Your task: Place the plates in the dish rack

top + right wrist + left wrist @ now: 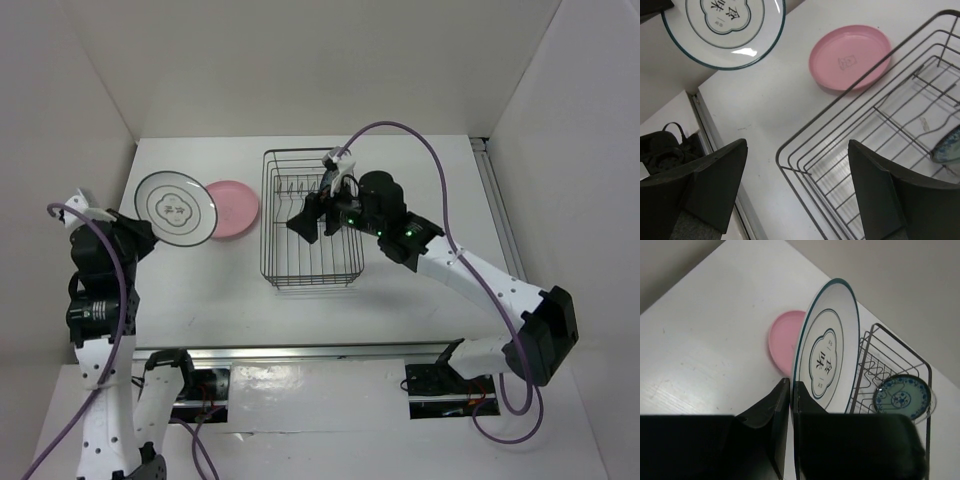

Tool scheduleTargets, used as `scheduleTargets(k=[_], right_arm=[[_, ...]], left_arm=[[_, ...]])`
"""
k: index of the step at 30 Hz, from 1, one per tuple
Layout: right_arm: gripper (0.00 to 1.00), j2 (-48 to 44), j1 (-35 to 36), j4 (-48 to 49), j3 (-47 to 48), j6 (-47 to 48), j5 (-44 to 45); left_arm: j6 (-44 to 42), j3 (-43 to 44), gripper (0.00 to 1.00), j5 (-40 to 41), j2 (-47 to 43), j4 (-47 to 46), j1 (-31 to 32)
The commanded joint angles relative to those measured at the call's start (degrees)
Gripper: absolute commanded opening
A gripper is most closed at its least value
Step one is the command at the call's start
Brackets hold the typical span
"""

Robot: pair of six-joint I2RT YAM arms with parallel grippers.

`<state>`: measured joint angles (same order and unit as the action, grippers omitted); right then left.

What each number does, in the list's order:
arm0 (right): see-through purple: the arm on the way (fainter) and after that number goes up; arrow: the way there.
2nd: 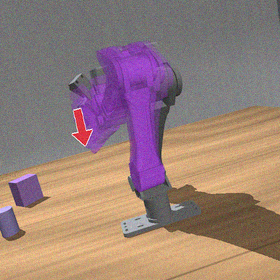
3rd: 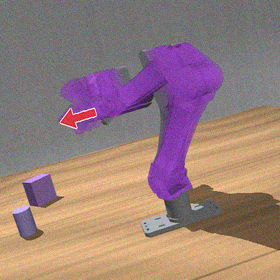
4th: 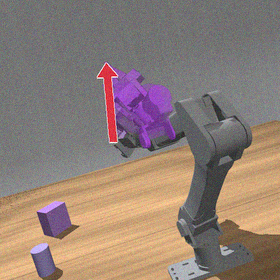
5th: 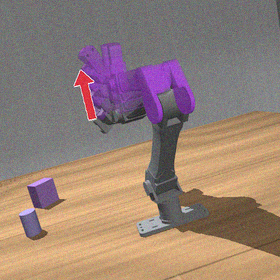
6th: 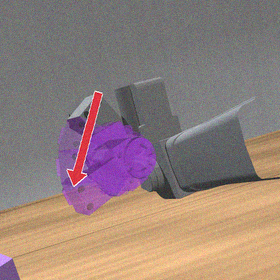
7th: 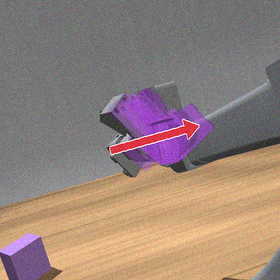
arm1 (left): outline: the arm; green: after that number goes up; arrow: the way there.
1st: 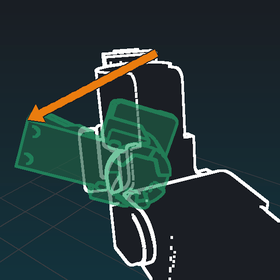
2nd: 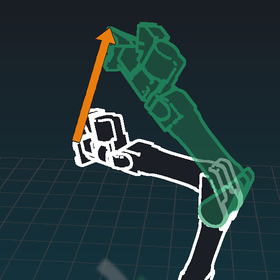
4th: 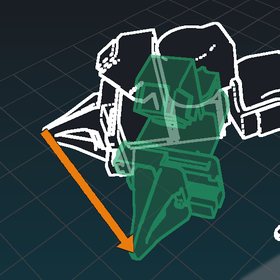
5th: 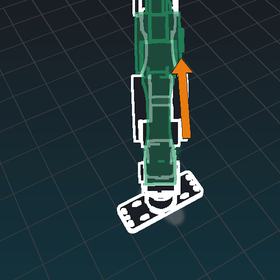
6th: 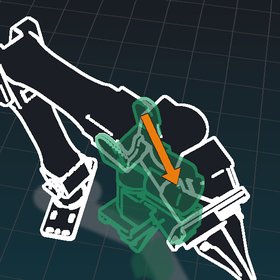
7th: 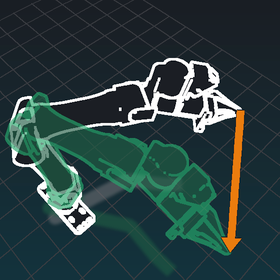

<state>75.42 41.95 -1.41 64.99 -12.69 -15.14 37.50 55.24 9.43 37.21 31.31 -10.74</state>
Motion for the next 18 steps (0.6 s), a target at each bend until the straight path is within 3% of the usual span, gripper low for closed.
scheduleTargets(k=[1,2,8,13,18], right_arm=[[0.89,1.0,-0.2,10.7,1.0,-1.0,-5.6],[0.89,1.7,-0.7,12.7,1.0,-1.0,-6.8],[0.89,7.9,-1.3,14.2,7.2,2.0,-11.8],[0.89,9.8,-7.4,25.7,3.7,0.4,-25.0],[0.86,13.3,-11.7,30.8,2.3,-2.9,-30.3]], left_arm=[[-8.2,2.6,0.0,-8.5,-1.5,-5.0,-0.3],[-9.2,1.5,0.0,-14.2,-2.0,-8.5,-0.3],[-9.2,-1.0,0.0,-23.4,-3.5,-12.3,-0.3],[-7.6,-3.6,0.0,-30.4,-3.5,-17.4,0.9],[-6.5,-5.9,0.0,-36.4,-3.5,-22.2,2.0]])
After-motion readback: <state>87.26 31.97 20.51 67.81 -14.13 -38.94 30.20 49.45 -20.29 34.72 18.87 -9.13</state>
